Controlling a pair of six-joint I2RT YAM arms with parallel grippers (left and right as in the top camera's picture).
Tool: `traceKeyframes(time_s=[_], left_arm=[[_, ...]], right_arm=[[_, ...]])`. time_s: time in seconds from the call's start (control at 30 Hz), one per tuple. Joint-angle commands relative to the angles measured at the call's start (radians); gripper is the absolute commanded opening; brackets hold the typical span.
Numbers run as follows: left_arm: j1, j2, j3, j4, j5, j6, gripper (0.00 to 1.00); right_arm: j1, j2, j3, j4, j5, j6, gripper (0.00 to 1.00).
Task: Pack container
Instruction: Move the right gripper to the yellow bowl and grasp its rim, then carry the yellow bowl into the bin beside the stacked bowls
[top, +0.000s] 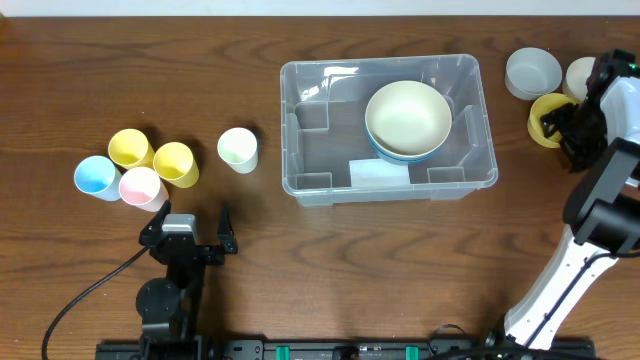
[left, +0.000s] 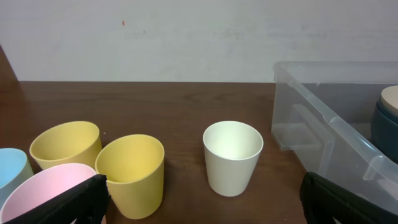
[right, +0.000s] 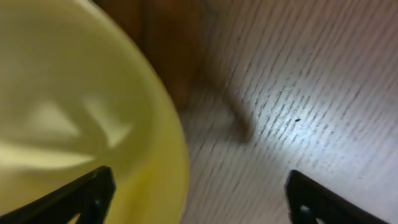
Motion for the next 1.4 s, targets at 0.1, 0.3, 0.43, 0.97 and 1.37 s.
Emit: traceKeyframes(time_s=[0.1, 0.3, 0.43, 0.97, 1.37], left_arm=[[0.006, -0.005, -0.018, -0.034, 0.015, 0.014, 0.98], [0.006, -0.005, -0.018, -0.034, 0.015, 0.014, 0.98], [0.006, -0.005, -0.018, -0.034, 0.015, 0.014, 0.98], [0.006, -0.005, -0.018, -0.034, 0.015, 0.014, 0.98], [0.006, -0.005, -0.018, -0.034, 0.015, 0.014, 0.98]], right_arm=[[-0.004, 0.023, -0.002, -0.002, 0.003, 0.019, 0.70], [-0.008, 0.021, -0.002, -0.025, 0.003, 0.019, 0.19], [-0.023, 0.019, 0.000, -0.059, 0.003, 0.020, 0.01], [0.003, -0.388, 0.002, -0.157, -0.112, -0.010, 0.01], [0.430, -0.734, 0.001, 0.031, -0.188, -0.182, 0.01]])
